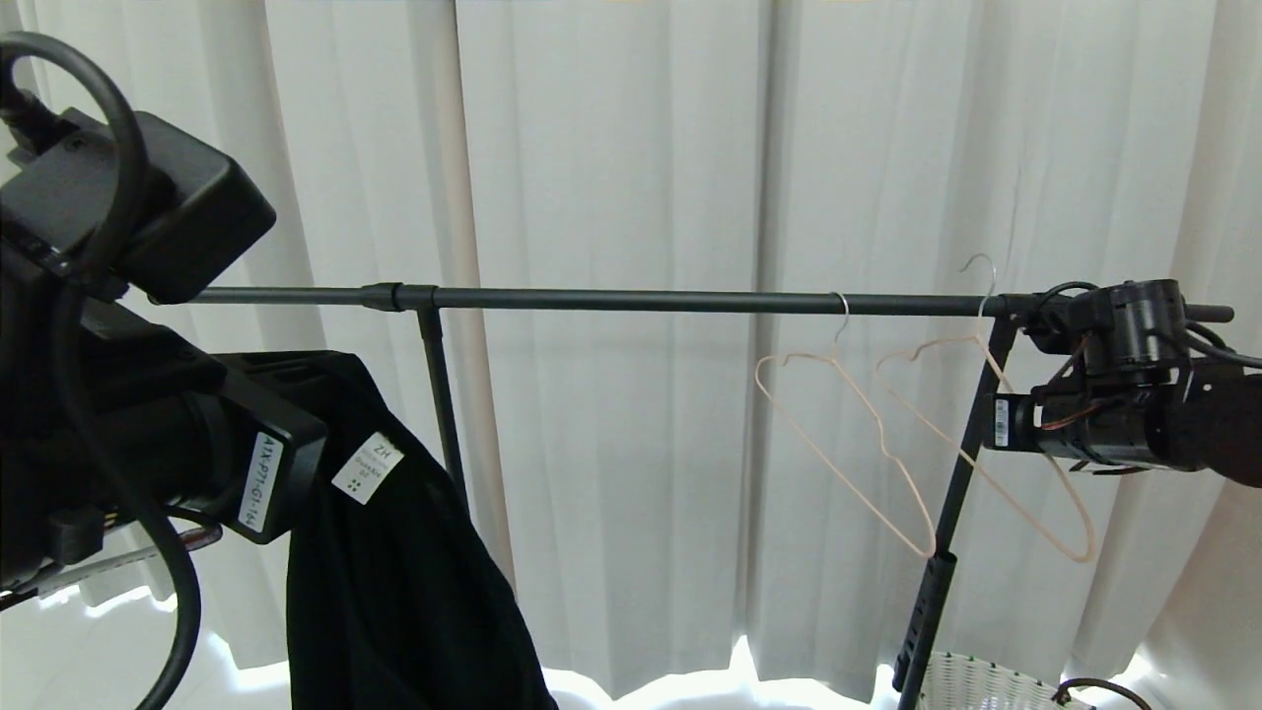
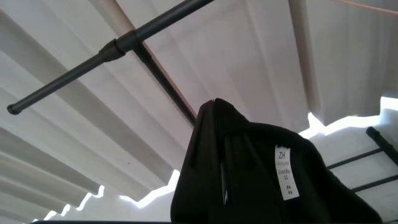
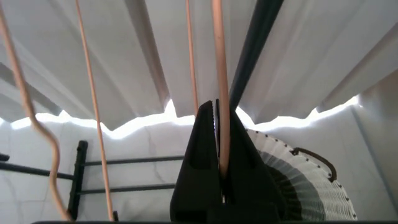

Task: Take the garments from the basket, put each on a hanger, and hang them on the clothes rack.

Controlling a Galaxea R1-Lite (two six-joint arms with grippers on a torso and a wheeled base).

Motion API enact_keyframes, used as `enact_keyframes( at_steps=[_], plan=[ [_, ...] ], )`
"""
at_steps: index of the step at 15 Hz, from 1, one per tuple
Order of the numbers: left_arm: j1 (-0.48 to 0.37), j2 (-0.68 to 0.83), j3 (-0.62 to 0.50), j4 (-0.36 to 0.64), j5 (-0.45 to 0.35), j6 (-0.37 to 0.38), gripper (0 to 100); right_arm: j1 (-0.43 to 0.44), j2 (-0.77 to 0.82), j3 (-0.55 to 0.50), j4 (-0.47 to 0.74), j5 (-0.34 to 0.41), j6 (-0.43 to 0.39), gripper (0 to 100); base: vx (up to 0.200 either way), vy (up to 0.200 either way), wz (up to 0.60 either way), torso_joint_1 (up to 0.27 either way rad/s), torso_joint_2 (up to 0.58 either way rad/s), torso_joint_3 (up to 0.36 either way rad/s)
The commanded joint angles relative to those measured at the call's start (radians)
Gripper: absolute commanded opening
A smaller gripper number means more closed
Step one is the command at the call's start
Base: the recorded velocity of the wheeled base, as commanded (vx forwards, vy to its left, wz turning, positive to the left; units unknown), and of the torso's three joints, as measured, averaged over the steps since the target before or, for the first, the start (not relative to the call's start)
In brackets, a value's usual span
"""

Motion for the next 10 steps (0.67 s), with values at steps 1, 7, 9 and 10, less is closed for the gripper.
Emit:
enact_keyframes(
  at_steps=[1, 7, 9, 10],
  plan=[
    [0.000, -0.004, 0.001, 0.001, 0.004, 0.001, 0, 0.016, -0.068, 0.044, -0.002, -0.002, -0.001, 0, -0.200, 0.000, 0.00, 0.002, 0.00, -0.002],
    [0.000, -0.011, 0.018, 0.001, 0.007, -0.001, 0, 0.056, -0.226, 0.145, -0.005, 0.000, -0.051, 0, -0.200, 0.000, 0.00, -0.001, 0.00, 0.003],
    [0.000, -0.011, 0.041, -0.001, 0.007, -0.004, 0, 0.091, -0.285, 0.184, -0.005, -0.003, -0.056, 0, -0.200, 0.000, 0.00, 0.005, 0.00, 0.005],
    [-0.002, -0.011, 0.053, -0.013, 0.006, -0.004, 0, 0.111, -0.314, 0.193, -0.005, -0.003, -0.057, 0, -0.200, 0.000, 0.00, 0.002, -0.01, 0.007]
  ],
)
